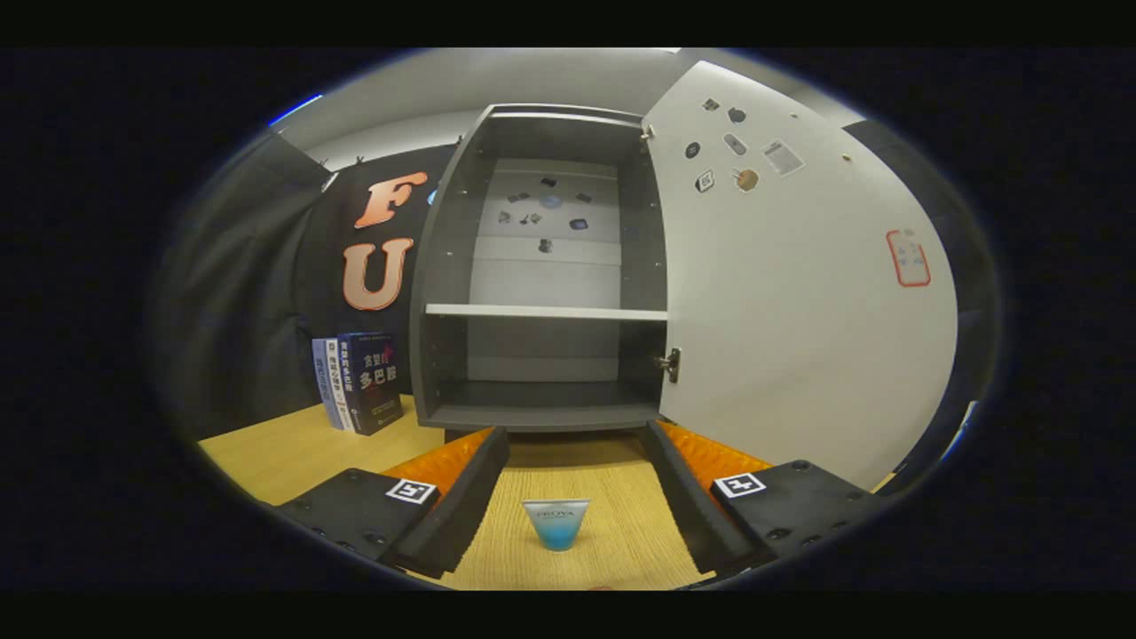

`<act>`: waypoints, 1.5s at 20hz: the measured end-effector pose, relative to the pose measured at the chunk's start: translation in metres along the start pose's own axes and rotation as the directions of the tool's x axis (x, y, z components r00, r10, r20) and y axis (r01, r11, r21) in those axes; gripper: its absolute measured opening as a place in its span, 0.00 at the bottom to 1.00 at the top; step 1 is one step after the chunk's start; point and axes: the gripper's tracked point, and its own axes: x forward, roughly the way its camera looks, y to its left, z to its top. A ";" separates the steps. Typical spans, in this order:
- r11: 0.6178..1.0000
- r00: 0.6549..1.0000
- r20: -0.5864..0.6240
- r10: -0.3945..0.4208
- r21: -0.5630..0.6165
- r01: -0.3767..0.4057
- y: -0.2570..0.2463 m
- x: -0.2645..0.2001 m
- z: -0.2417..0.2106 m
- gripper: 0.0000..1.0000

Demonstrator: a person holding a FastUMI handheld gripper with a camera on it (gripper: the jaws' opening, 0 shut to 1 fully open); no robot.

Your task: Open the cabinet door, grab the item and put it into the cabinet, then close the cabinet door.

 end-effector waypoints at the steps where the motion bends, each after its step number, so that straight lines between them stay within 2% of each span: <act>1: 1.000 1.000 -0.018 -0.004 -0.001 0.004 0.001 0.005 -0.014 0.98; 12: 1.000 0.972 -0.232 0.024 0.000 -0.024 0.005 0.025 -0.138 0.98; 13: 1.000 0.970 -0.241 0.030 0.002 -0.030 0.006 0.025 -0.142 0.92; 14: 0.999 0.968 -0.245 0.044 0.012 -0.042 0.009 0.027 -0.144 0.77; 15: 0.999 0.967 -0.250 0.047 0.015 -0.045 0.012 0.028 -0.146 0.72; 16: 0.999 0.967 -0.250 0.045 0.012 -0.043 0.011 0.028 -0.144 0.61; 18: 0.999 0.961 -0.272 0.051 0.012 -0.049 0.014 0.031 -0.142 0.58; 24: 0.997 0.964 -0.255 0.074 0.024 -0.070 0.029 0.047 -0.090 0.58; 30: 0.995 0.974 -0.202 0.102 0.009 -0.102 0.046 0.073 0.001 0.58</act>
